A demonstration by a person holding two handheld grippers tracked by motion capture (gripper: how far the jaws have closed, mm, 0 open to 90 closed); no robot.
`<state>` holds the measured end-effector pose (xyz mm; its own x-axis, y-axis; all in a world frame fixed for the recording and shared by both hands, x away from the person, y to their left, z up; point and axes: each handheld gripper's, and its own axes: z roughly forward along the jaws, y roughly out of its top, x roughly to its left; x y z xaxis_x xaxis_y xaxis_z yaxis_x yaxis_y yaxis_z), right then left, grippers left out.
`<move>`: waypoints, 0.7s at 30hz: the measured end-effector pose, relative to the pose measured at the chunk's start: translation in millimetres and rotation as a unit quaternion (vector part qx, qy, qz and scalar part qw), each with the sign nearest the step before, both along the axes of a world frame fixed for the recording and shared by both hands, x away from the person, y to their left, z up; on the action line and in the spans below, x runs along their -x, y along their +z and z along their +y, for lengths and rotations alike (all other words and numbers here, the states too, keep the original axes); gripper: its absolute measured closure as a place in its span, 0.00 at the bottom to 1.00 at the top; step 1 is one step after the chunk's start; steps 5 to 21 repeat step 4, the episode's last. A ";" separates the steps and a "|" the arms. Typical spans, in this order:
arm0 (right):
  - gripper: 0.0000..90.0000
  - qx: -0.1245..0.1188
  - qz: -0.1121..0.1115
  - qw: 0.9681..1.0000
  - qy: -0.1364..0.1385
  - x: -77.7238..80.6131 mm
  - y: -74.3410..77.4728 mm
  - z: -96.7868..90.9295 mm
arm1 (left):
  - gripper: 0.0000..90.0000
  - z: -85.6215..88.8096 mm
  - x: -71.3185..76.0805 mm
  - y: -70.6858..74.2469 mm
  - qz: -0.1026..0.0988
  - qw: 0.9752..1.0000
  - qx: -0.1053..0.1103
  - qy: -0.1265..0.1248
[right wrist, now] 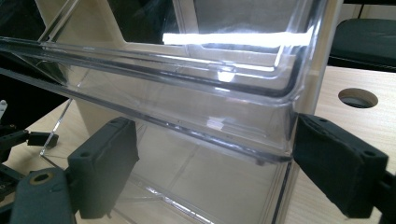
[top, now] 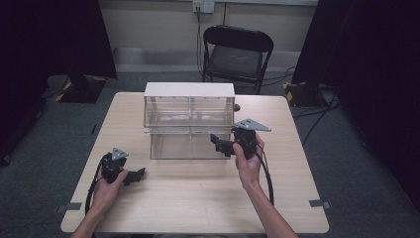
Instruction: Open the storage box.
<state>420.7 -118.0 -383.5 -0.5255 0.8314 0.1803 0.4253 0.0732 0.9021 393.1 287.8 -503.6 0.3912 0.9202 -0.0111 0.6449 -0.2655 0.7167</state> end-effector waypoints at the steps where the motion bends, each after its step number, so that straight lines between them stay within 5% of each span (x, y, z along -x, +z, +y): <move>1: 0.15 0.000 0.000 1.000 0.000 0.0 0.0 0.0 | 0.00 0.0 0.0 0.0 0.000 1.000 0.000 0.000; 21: 0.15 -0.001 0.000 1.000 0.002 -0.1 0.0 -0.3 | 0.00 0.3 -0.3 -0.1 -0.001 1.000 -0.001 -0.001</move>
